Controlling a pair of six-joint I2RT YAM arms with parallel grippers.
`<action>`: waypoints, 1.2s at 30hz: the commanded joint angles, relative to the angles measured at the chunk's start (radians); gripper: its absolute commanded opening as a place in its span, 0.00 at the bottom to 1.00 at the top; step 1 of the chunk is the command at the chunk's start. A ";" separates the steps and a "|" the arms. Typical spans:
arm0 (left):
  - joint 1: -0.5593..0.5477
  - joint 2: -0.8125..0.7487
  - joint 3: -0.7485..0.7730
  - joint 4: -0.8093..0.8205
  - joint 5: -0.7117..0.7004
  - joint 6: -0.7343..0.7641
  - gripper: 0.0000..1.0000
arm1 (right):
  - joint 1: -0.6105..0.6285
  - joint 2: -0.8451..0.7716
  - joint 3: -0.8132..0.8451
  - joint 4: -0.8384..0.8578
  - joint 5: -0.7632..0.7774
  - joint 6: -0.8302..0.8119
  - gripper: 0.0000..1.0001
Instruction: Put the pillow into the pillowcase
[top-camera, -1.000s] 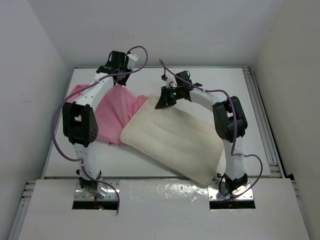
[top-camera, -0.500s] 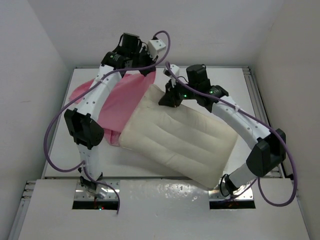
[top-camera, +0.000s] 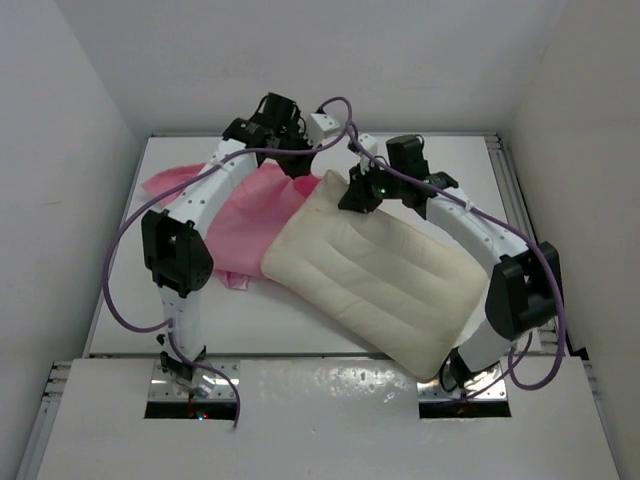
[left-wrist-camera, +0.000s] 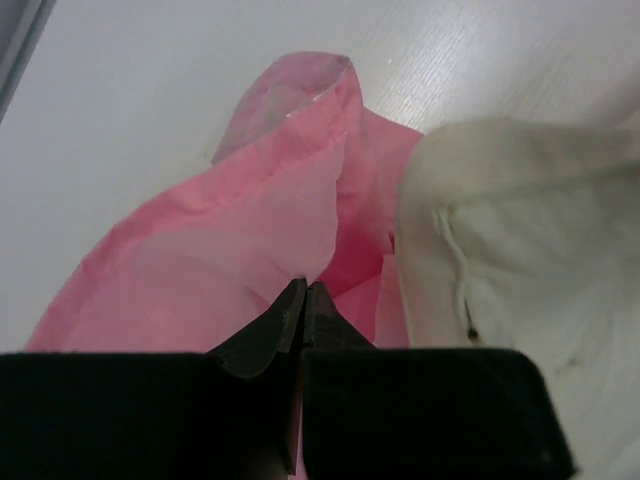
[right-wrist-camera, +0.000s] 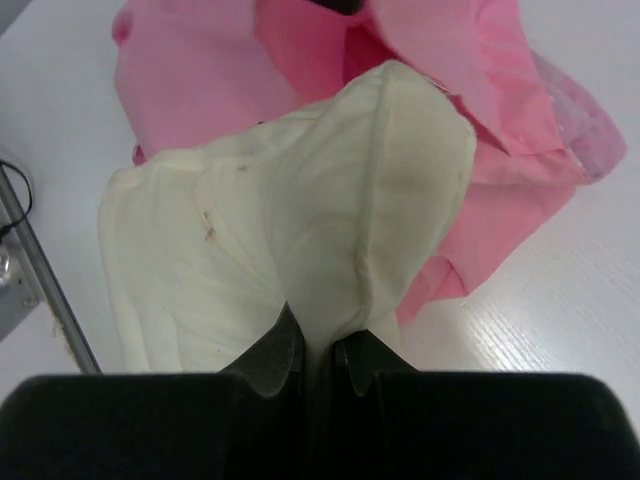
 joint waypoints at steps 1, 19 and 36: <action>0.014 -0.047 -0.005 -0.029 -0.093 0.014 0.00 | -0.087 0.027 -0.020 0.077 0.007 0.102 0.00; 0.076 -0.231 -0.476 0.109 -0.490 0.086 0.51 | -0.282 -0.051 -0.110 0.100 -0.013 0.141 0.00; 0.106 -0.072 -0.401 -0.039 -0.355 -0.131 0.32 | -0.270 -0.100 -0.150 0.060 0.030 0.132 0.00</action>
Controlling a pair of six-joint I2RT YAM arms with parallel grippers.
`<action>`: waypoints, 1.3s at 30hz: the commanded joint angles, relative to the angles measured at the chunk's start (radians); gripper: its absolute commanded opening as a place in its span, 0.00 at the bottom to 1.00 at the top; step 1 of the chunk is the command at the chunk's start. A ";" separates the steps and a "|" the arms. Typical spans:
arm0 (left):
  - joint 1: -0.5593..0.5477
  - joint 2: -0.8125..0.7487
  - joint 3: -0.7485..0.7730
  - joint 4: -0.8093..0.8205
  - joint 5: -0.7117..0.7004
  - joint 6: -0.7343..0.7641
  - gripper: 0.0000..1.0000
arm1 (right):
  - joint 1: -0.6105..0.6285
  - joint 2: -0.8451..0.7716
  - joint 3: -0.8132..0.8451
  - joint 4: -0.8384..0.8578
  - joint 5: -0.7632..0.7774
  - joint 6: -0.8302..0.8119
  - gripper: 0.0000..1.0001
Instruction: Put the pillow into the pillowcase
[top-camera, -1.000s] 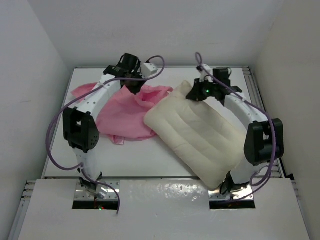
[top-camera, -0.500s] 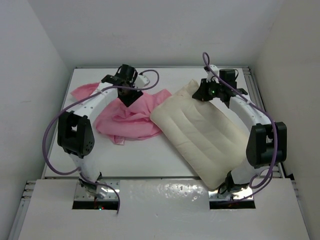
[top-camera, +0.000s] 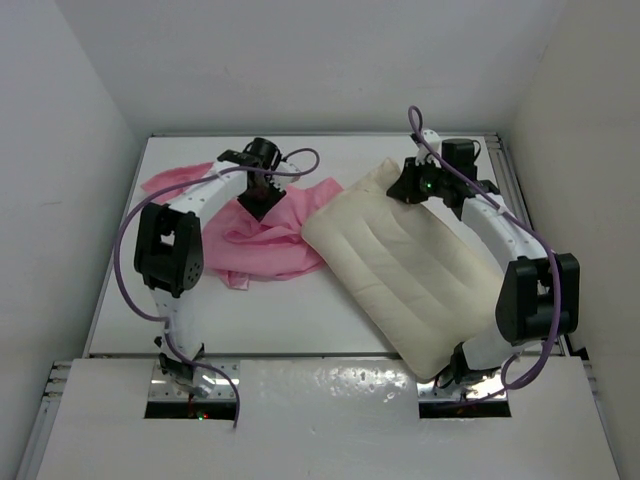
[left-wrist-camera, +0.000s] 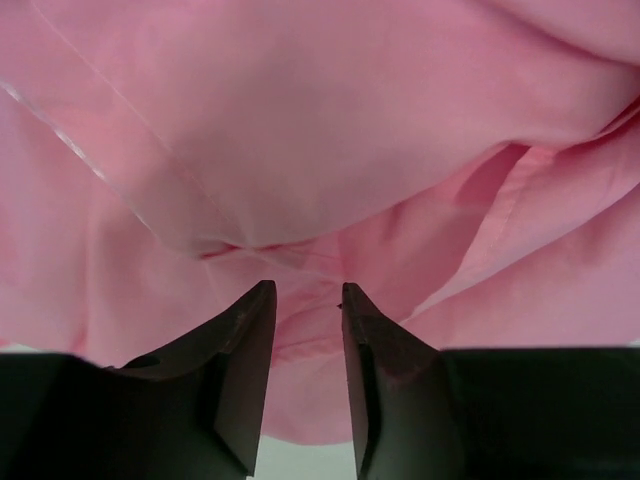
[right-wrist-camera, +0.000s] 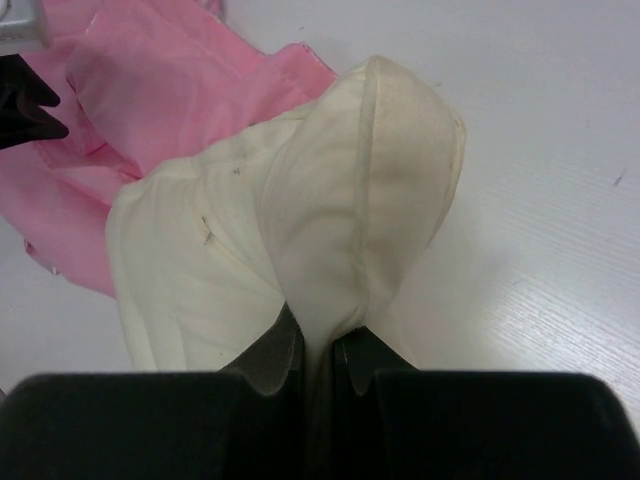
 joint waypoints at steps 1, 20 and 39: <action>0.019 -0.037 -0.038 -0.008 0.037 -0.137 0.30 | 0.011 -0.045 -0.007 -0.044 -0.020 -0.005 0.00; 0.059 0.035 -0.120 0.187 -0.060 -0.372 0.41 | 0.034 -0.053 -0.013 -0.079 -0.014 -0.026 0.00; -0.082 -0.066 0.132 0.259 -0.118 0.031 0.00 | 0.050 -0.129 0.183 -0.032 0.124 -0.028 0.00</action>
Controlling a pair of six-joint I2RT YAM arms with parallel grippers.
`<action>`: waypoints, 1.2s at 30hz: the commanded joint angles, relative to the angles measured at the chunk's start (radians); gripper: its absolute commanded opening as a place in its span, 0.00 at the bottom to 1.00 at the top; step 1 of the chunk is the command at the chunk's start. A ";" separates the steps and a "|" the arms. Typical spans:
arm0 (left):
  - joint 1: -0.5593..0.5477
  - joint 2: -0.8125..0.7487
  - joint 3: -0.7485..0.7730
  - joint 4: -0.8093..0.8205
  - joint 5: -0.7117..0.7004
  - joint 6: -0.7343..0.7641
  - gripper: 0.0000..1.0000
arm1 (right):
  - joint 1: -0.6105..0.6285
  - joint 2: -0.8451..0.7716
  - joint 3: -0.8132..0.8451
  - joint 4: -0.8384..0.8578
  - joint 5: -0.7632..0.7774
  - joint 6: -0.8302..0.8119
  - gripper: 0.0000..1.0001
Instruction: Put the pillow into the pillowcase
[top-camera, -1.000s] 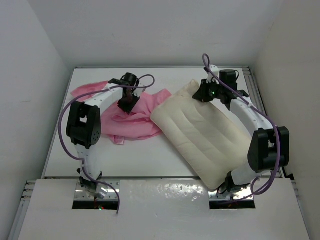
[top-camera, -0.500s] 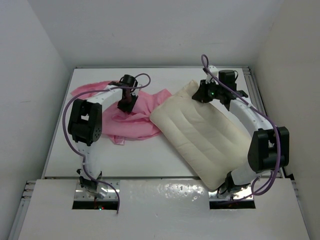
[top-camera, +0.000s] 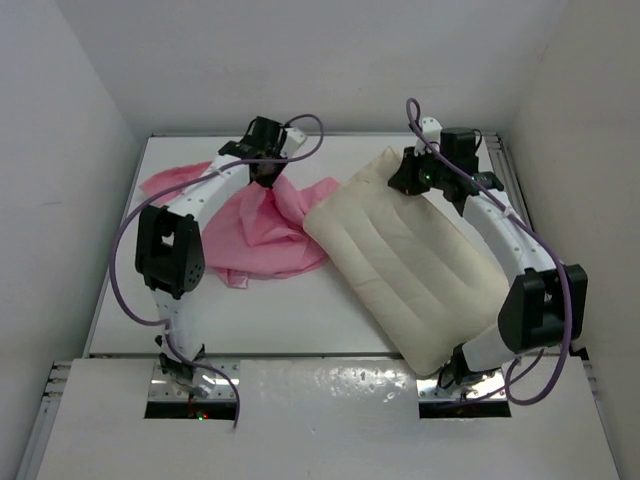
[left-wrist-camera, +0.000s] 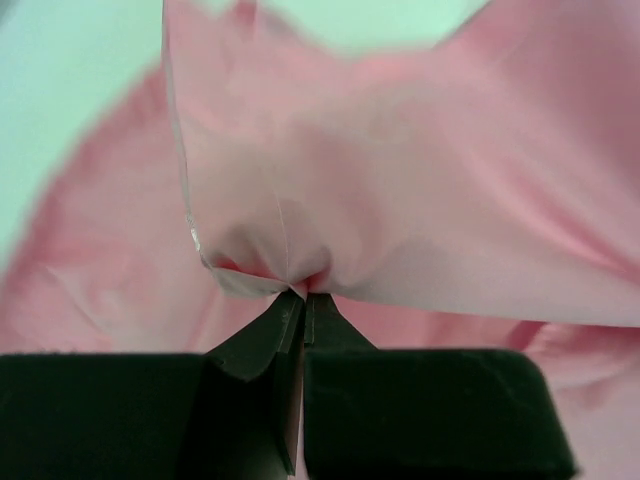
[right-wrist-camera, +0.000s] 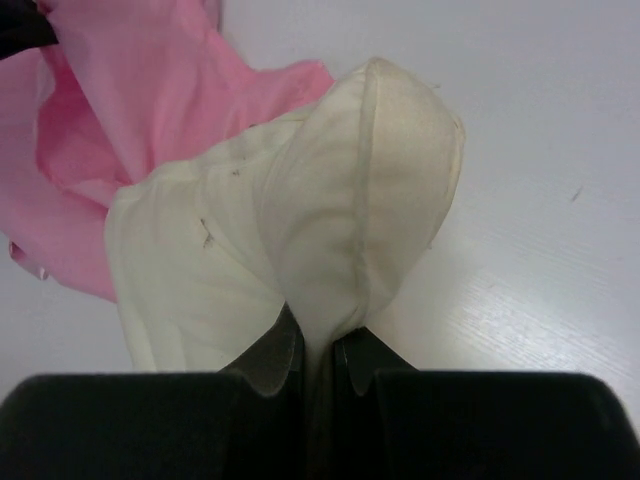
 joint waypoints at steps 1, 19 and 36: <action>-0.111 -0.065 0.104 -0.024 -0.037 0.184 0.00 | 0.021 -0.116 0.104 0.079 0.039 -0.002 0.00; -0.139 -0.014 0.420 -0.231 0.363 0.052 0.00 | 0.210 -0.061 -0.017 0.323 0.504 -0.013 0.00; -0.135 0.070 0.529 -0.109 0.491 -0.051 0.00 | 0.527 0.047 -0.031 0.324 0.532 -0.369 0.00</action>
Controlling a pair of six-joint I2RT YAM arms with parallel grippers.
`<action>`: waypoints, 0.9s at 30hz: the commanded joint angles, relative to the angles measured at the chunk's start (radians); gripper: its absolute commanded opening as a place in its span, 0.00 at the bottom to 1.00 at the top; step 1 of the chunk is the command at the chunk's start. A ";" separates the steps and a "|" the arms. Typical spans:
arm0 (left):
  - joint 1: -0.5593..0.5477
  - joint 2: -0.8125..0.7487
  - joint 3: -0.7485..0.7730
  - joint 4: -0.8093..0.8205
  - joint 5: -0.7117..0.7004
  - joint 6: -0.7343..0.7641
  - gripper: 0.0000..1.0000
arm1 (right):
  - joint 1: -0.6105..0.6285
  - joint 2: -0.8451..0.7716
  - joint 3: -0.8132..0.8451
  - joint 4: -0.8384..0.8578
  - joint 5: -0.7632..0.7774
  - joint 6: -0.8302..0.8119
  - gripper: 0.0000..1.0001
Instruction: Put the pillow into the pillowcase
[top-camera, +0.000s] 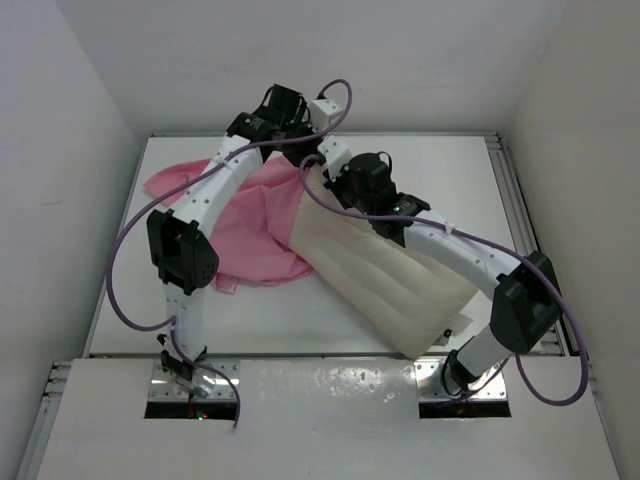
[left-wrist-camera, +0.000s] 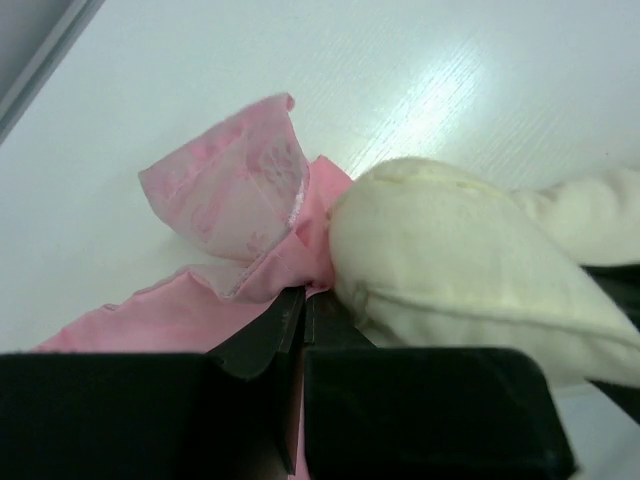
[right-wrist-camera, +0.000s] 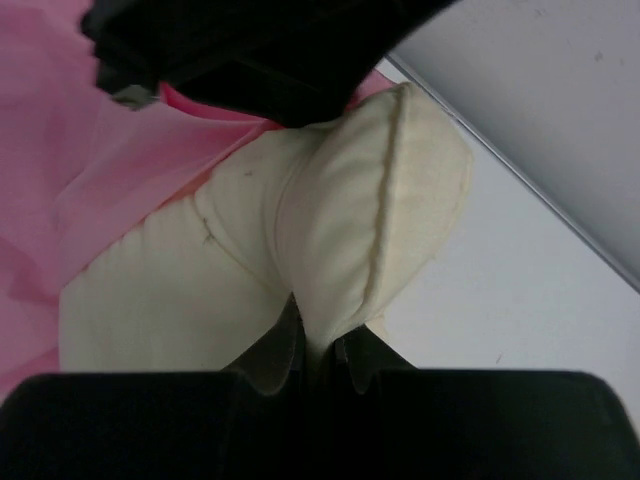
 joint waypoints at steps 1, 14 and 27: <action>0.002 0.011 0.067 0.121 0.092 -0.055 0.00 | 0.035 0.007 -0.032 0.045 -0.067 -0.068 0.00; 0.005 0.051 0.239 0.161 0.164 -0.129 0.00 | 0.021 0.027 -0.079 0.054 -0.287 0.105 0.00; -0.020 0.074 0.251 0.123 0.291 -0.161 0.00 | -0.101 0.106 -0.082 0.132 -0.360 0.354 0.00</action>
